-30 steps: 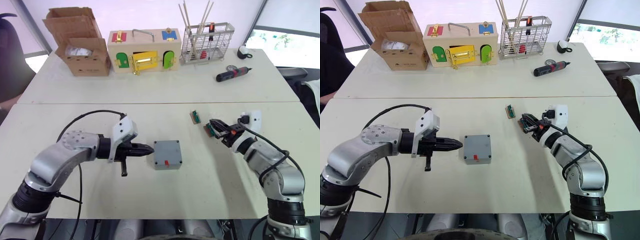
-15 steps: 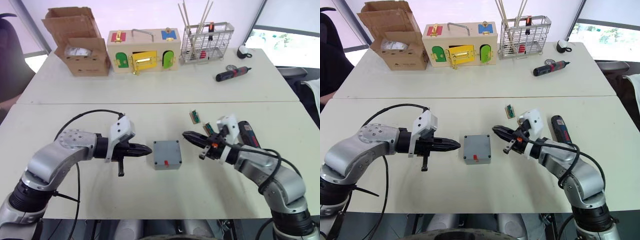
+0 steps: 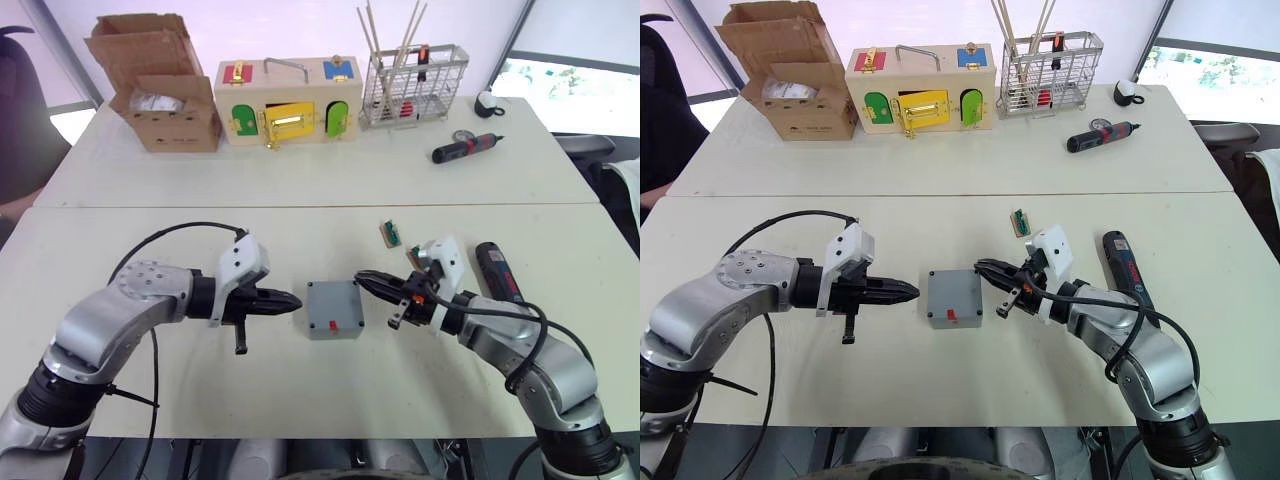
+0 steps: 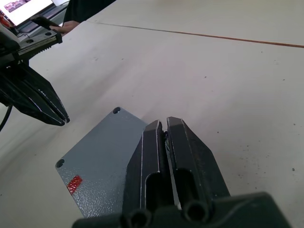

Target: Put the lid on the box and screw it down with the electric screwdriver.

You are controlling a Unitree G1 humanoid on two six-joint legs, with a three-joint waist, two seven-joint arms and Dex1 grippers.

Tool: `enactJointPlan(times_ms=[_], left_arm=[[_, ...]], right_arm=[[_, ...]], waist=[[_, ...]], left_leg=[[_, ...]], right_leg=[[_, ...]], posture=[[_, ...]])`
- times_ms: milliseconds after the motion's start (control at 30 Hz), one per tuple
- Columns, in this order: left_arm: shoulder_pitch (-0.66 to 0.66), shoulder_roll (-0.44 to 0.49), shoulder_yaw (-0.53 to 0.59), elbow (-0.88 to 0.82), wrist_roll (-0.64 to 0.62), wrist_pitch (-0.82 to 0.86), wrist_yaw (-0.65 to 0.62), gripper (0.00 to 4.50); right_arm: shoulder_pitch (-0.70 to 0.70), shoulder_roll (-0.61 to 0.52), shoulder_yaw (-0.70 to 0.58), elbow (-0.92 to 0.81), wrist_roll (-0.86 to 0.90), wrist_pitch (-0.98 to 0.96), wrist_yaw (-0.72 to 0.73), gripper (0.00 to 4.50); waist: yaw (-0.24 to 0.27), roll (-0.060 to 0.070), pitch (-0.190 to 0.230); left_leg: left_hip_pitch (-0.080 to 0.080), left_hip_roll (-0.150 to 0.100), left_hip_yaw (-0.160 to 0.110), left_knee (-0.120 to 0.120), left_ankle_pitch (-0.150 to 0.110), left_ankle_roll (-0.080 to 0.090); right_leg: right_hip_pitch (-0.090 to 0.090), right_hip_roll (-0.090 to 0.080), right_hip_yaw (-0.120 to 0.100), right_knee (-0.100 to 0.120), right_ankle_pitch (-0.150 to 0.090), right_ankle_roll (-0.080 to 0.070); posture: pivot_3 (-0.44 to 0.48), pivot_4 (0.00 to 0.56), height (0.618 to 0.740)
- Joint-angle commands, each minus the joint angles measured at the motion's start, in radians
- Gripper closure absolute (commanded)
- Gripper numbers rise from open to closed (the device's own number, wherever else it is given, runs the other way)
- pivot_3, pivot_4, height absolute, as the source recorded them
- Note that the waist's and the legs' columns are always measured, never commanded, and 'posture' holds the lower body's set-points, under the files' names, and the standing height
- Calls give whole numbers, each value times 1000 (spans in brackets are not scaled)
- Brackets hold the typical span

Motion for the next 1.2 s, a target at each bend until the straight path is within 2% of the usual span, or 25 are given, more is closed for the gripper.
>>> enactJointPlan(times_ms=[33, 1200], left_arm=[[-6, 4, 8, -10, 3, -18, -7, 4500], [15, 1, -5, -10, 10, -18, 1, 4500]], right_arm=[[-20, 9, -5, -16, -3, -23, -3, 4412], [-32, 20, 6, -29, 8, -10, 0, 4412]], waist=[[0, 0, 0], [0, 0, 0]], left_leg=[[0, 0, 0, 0, 0, 0], [0, 0, 0, 0, 0, 0]], right_leg=[[0, 0, 0, 0, 0, 0], [0, 0, 0, 0, 0, 0]], posture=[[0, 150, 740], [0, 150, 740]])
